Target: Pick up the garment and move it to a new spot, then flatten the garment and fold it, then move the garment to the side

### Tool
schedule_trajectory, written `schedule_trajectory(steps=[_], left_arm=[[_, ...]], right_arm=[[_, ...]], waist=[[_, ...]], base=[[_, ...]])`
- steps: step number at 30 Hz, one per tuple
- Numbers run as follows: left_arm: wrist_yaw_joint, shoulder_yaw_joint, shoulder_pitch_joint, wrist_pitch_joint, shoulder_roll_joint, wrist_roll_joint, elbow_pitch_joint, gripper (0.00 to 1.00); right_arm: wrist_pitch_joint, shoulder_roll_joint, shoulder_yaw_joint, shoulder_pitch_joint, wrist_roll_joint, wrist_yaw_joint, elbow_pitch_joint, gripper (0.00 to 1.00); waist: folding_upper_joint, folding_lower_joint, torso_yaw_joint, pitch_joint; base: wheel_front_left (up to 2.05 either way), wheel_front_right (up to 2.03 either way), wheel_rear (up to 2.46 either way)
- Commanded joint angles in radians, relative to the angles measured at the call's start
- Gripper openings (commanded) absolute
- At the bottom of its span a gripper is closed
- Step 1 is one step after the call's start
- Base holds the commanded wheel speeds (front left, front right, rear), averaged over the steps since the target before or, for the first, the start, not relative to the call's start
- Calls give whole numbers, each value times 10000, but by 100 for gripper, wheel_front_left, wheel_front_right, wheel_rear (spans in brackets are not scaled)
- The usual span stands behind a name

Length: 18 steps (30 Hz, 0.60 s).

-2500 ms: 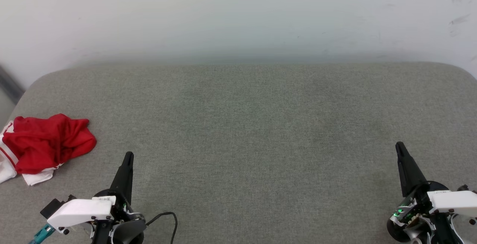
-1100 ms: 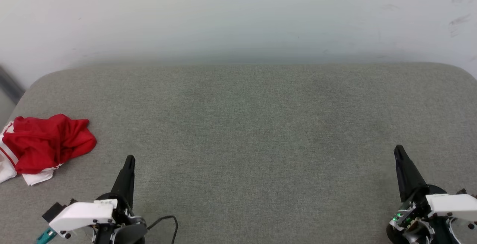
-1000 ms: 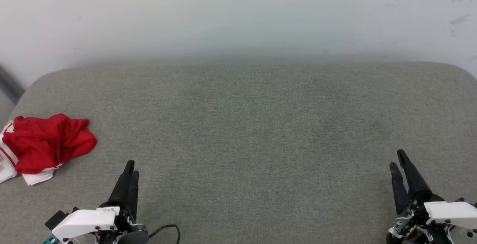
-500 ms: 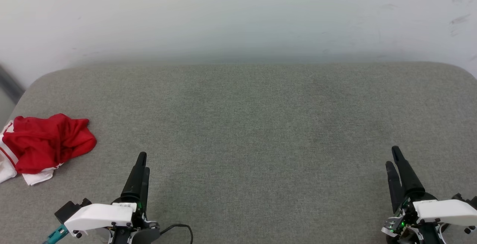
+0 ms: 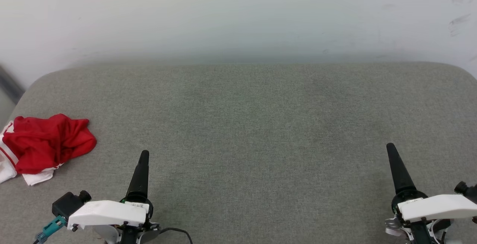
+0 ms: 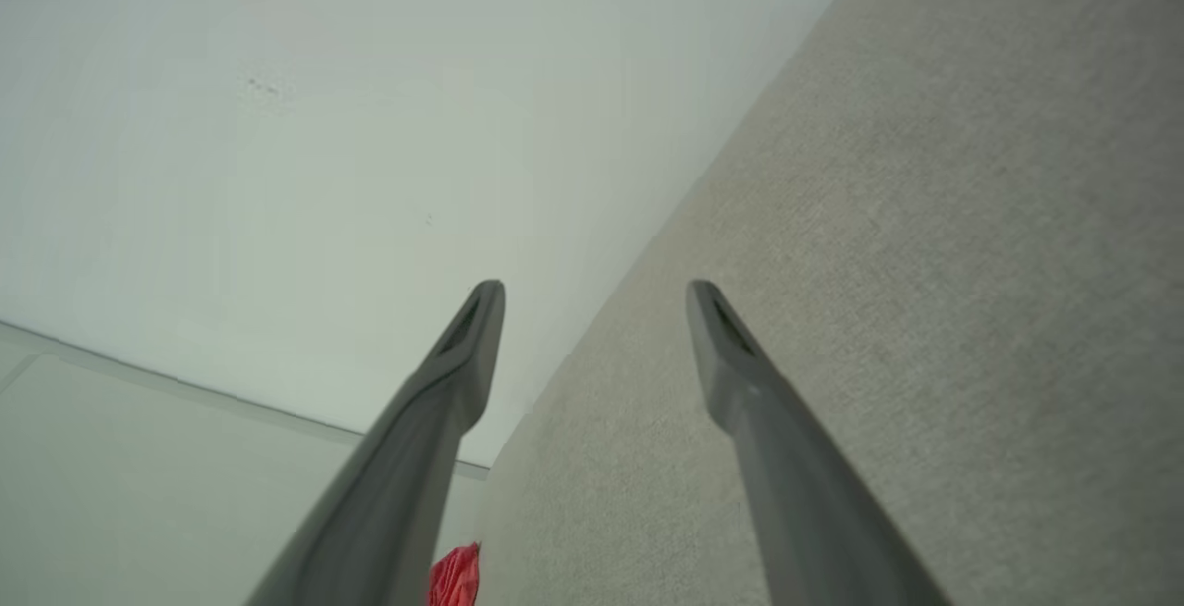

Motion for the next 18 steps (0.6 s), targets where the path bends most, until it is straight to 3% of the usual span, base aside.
schedule_trajectory(steps=[1, 18], left_arm=[[29, -27, -269, -128, 6, 632, -199, 100], [463, -547, -347, -716, 186, 4545, -105, 100]], right_arm=[[-136, -76, 37, -112, -725, 2, -204, 100], [-165, 52, 101, -94, -4288, 1, -286, 100]], waist=[[0, -1, 1, -6], [0, -1, -18, -39]], base=[[0, 0, 0], [0, 0, 0]])
